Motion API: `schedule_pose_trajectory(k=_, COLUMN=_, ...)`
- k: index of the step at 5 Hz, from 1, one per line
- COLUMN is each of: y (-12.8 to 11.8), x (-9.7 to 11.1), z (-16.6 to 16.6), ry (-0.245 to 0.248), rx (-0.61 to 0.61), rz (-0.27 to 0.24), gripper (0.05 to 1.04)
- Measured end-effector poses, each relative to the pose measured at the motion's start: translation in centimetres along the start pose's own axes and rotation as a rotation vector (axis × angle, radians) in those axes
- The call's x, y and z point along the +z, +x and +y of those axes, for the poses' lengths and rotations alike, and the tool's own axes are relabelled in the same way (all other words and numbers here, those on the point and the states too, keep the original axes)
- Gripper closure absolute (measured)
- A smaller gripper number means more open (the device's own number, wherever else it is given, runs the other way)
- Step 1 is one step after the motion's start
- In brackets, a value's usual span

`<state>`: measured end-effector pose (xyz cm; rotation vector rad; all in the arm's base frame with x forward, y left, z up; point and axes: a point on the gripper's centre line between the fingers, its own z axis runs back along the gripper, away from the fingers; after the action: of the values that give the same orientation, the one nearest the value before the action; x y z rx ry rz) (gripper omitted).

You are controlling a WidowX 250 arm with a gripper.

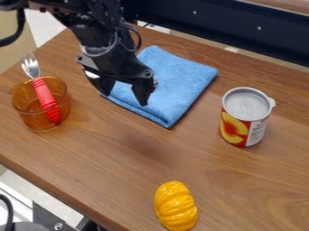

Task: Move the blue cloth to the middle bottom part of the table

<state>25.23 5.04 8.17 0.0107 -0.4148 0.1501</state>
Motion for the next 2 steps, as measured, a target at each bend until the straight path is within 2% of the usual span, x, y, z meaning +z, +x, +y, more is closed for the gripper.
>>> schedule_pose_trajectory(k=1, y=-0.4, x=-0.4, z=-0.1, ry=0.002, rx=0.008, rz=0.021, gripper=0.084)
schedule_pose_trajectory(k=2, y=0.8, x=-1.6, z=-0.3, ry=0.064, rx=0.054, rz=0.004, gripper=0.084)
